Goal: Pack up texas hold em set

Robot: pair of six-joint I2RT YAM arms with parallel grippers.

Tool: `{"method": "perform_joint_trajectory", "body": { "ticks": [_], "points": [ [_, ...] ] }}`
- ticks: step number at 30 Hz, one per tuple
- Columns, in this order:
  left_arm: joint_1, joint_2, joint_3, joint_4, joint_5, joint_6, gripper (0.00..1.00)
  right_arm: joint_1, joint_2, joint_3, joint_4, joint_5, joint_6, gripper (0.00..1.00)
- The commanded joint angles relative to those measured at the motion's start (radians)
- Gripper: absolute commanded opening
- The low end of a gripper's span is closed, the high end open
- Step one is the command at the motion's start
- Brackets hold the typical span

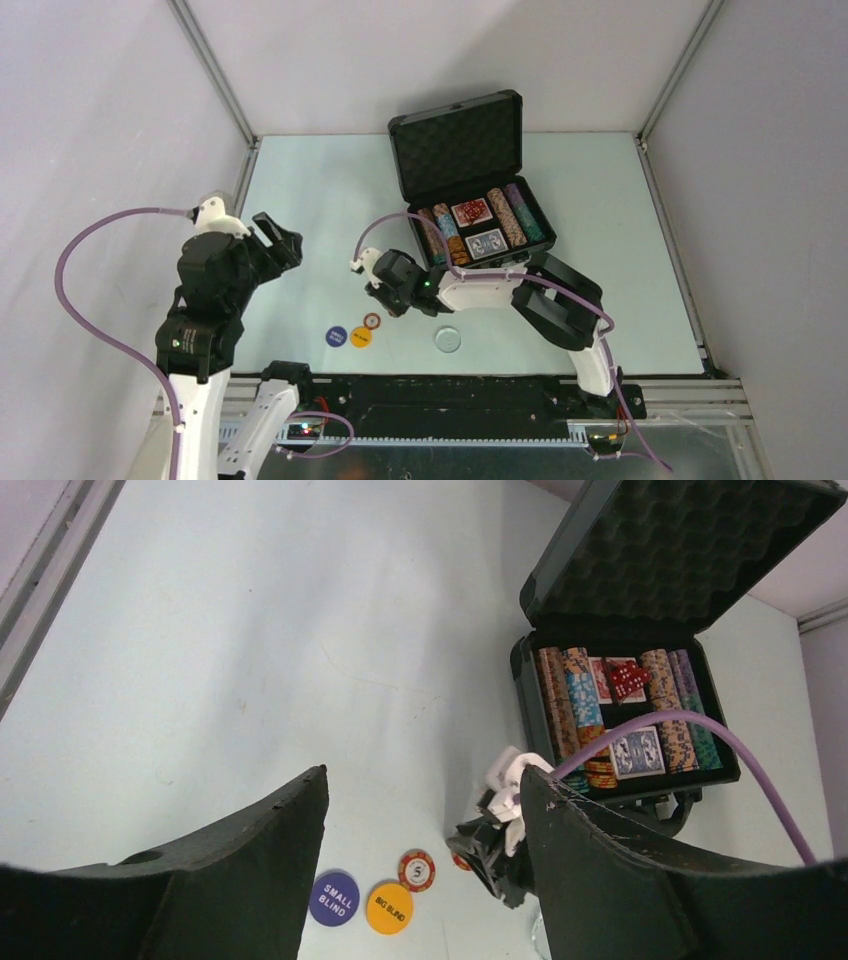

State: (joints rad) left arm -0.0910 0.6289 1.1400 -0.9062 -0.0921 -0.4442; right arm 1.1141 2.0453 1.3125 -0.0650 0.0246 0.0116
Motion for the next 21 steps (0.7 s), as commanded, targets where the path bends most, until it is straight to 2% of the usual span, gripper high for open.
{"method": "perform_joint_trajectory", "body": {
  "ticks": [1, 8, 21],
  "points": [
    [0.007, -0.018, -0.017, 0.024, 0.021, 0.001, 0.75, -0.007, -0.033, -0.097, -0.202, 0.032, 0.078, 0.27],
    [0.007, -0.021, -0.034, 0.036, 0.042, -0.012, 0.75, -0.023, -0.100, -0.106, -0.209, 0.015, 0.128, 0.44],
    [0.007, -0.029, -0.038, 0.039, 0.066, -0.026, 0.75, -0.001, -0.098, -0.037, -0.368, 0.072, 0.143, 0.59]
  ]
}}
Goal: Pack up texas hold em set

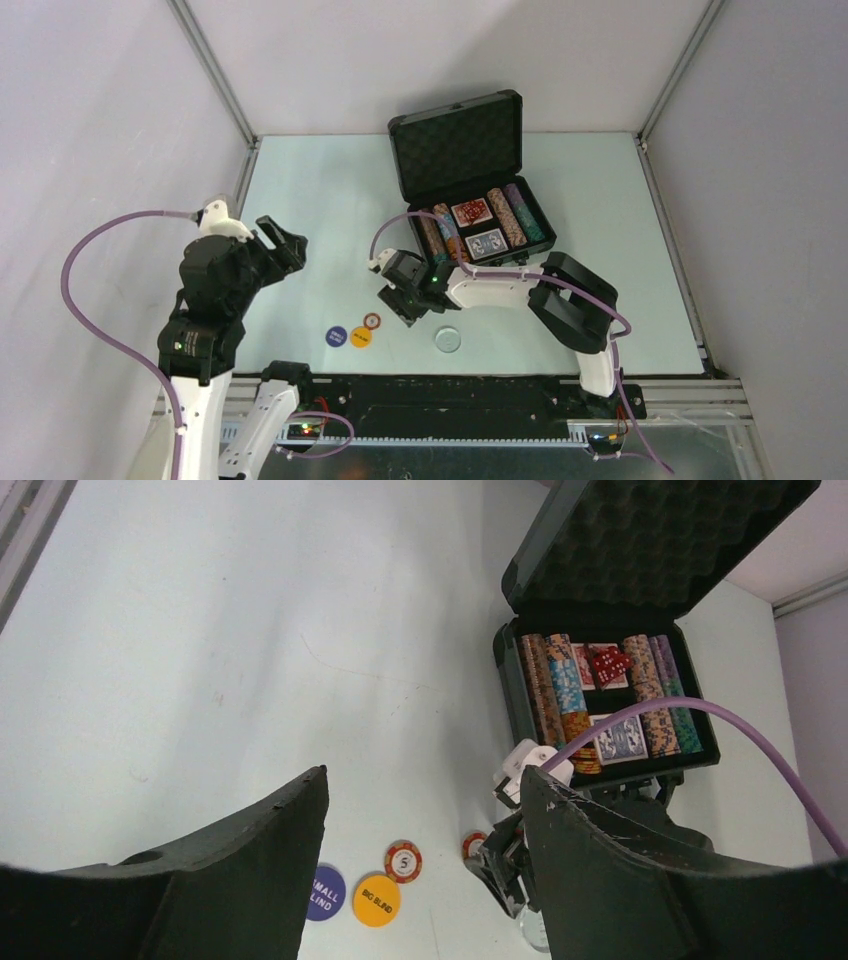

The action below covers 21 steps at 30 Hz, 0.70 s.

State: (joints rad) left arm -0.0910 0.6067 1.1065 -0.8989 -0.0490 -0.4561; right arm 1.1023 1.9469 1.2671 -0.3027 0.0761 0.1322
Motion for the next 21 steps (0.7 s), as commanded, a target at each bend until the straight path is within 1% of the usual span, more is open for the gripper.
{"method": "perform_joint_trajectory", "body": {
  "ticks": [1, 7, 9, 11, 13, 15, 18, 21],
  "points": [
    [0.007, -0.007, -0.005, 0.031, 0.026, -0.015, 0.75, 0.013, 0.000, 0.008, -0.133, 0.017, 0.029, 0.59],
    [0.007, -0.009, -0.006, 0.031, 0.029, -0.016, 0.75, 0.024, 0.010, 0.008, -0.143, -0.002, 0.053, 0.59],
    [0.006, -0.007, -0.005, 0.032, 0.031, -0.016, 0.75, 0.025, 0.018, 0.008, -0.138, -0.007, 0.053, 0.55],
    [0.007, -0.004, -0.004, 0.032, 0.032, -0.015, 0.75, 0.025, 0.023, 0.009, -0.128, -0.013, 0.053, 0.49],
    [0.006, -0.003, -0.002, 0.032, 0.032, -0.015, 0.75, 0.023, 0.024, 0.008, -0.124, -0.017, 0.054, 0.40],
    [0.006, -0.005, -0.003, 0.032, 0.032, -0.014, 0.75, 0.023, 0.024, 0.010, -0.125, -0.020, 0.055, 0.37],
    [0.007, -0.005, -0.007, 0.032, 0.030, -0.015, 0.75, 0.024, 0.021, 0.009, -0.122, -0.012, 0.054, 0.34],
    [0.007, -0.009, -0.011, 0.031, 0.029, -0.016, 0.75, 0.025, 0.013, 0.010, -0.112, -0.003, 0.049, 0.35]
  ]
}}
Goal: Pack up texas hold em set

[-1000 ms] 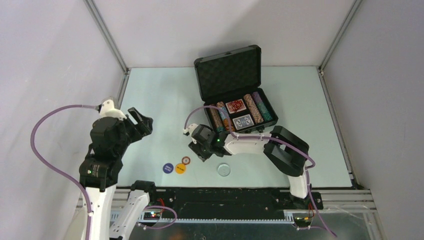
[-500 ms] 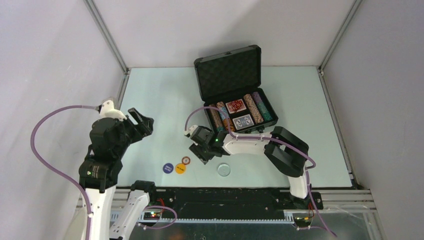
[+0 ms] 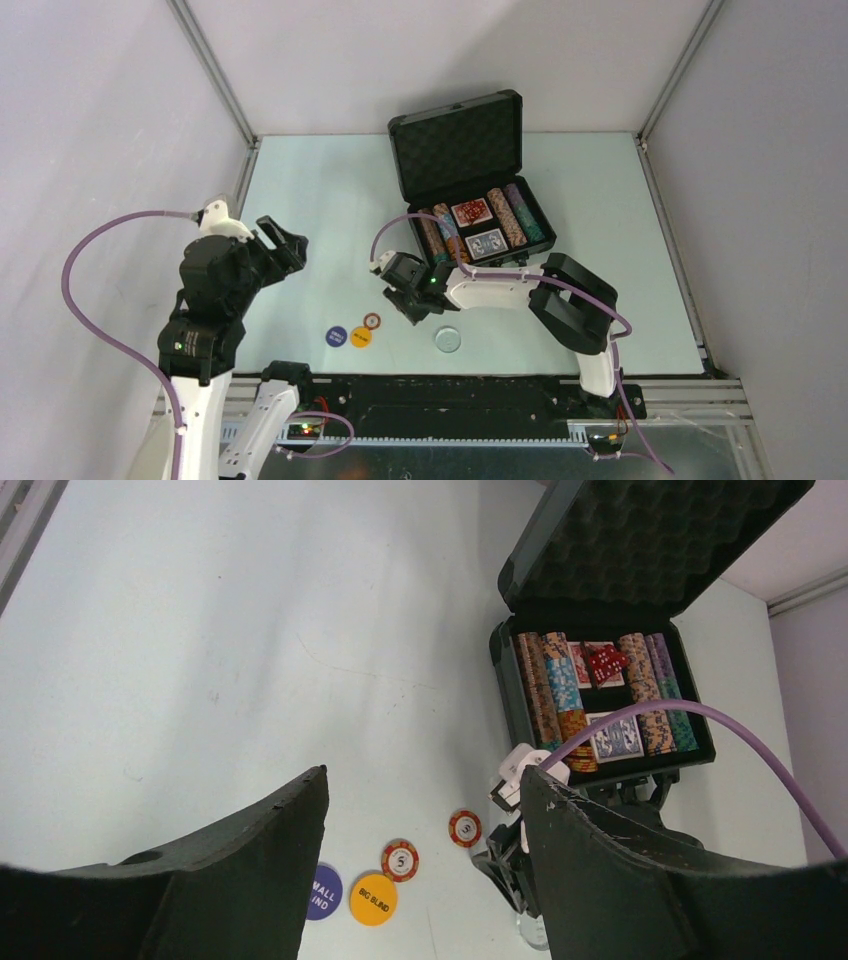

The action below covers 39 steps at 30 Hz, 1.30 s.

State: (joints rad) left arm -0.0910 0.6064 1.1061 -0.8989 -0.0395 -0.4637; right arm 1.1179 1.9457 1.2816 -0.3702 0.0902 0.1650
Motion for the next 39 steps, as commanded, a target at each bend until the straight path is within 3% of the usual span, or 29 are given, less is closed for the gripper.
{"method": "perform_joint_trajectory", "body": {
  "ticks": [1, 4, 9, 18, 31, 39],
  "points": [
    [0.007, -0.009, -0.012, 0.031, 0.018, -0.008, 0.75, 0.007, 0.009, -0.001, -0.039, -0.010, 0.015, 0.37],
    [0.007, -0.011, -0.014, 0.031, 0.017, -0.006, 0.75, 0.005, 0.001, 0.009, -0.033, -0.001, 0.007, 0.54],
    [0.006, -0.010, -0.012, 0.031, 0.015, -0.004, 0.75, -0.013, 0.040, 0.076, -0.035, -0.006, -0.007, 0.59],
    [0.006, -0.017, -0.014, 0.032, 0.012, 0.001, 0.75, -0.024, 0.135, 0.186, -0.077, -0.033, -0.013, 0.57],
    [0.006, -0.014, -0.018, 0.031, 0.014, 0.000, 0.75, -0.024, 0.114, 0.136, -0.122, -0.003, -0.002, 0.53],
    [0.007, -0.020, -0.019, 0.031, 0.012, -0.001, 0.75, -0.026, 0.121, 0.134, -0.096, -0.006, -0.005, 0.43]
  ]
}}
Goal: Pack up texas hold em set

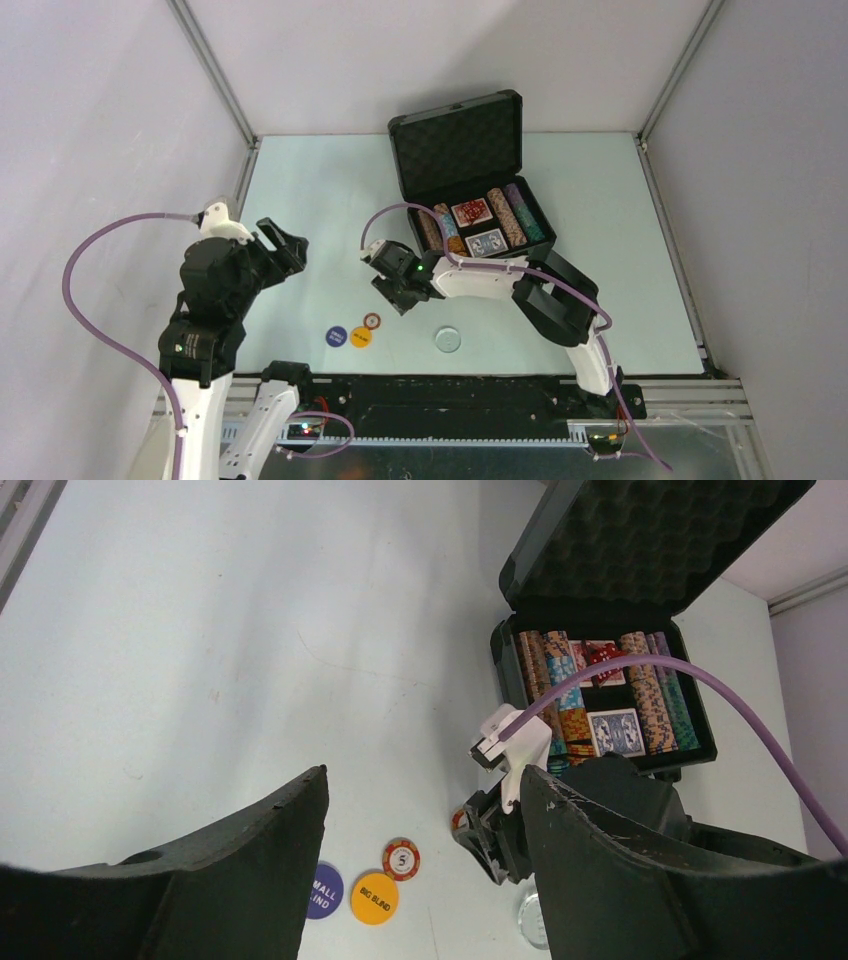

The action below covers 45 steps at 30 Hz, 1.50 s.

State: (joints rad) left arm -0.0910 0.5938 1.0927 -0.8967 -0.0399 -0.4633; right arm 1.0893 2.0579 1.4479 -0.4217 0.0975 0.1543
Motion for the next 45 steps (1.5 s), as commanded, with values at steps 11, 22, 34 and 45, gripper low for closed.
{"method": "perform_joint_trajectory", "body": {
  "ticks": [11, 22, 34, 45],
  "points": [
    [0.007, -0.008, -0.010, 0.030, 0.013, -0.002, 0.75, -0.002, -0.036, 0.031, -0.052, 0.029, -0.026, 0.44],
    [0.006, -0.005, -0.005, 0.029, 0.019, -0.003, 0.75, -0.002, -0.085, 0.106, -0.063, 0.014, -0.041, 0.48],
    [0.007, -0.003, -0.008, 0.028, 0.020, -0.004, 0.75, -0.036, -0.149, 0.058, -0.054, -0.029, -0.020, 0.54],
    [0.007, -0.003, -0.013, 0.029, 0.019, -0.003, 0.75, -0.022, -0.046, 0.052, -0.052, -0.060, 0.013, 0.62]
  ]
}}
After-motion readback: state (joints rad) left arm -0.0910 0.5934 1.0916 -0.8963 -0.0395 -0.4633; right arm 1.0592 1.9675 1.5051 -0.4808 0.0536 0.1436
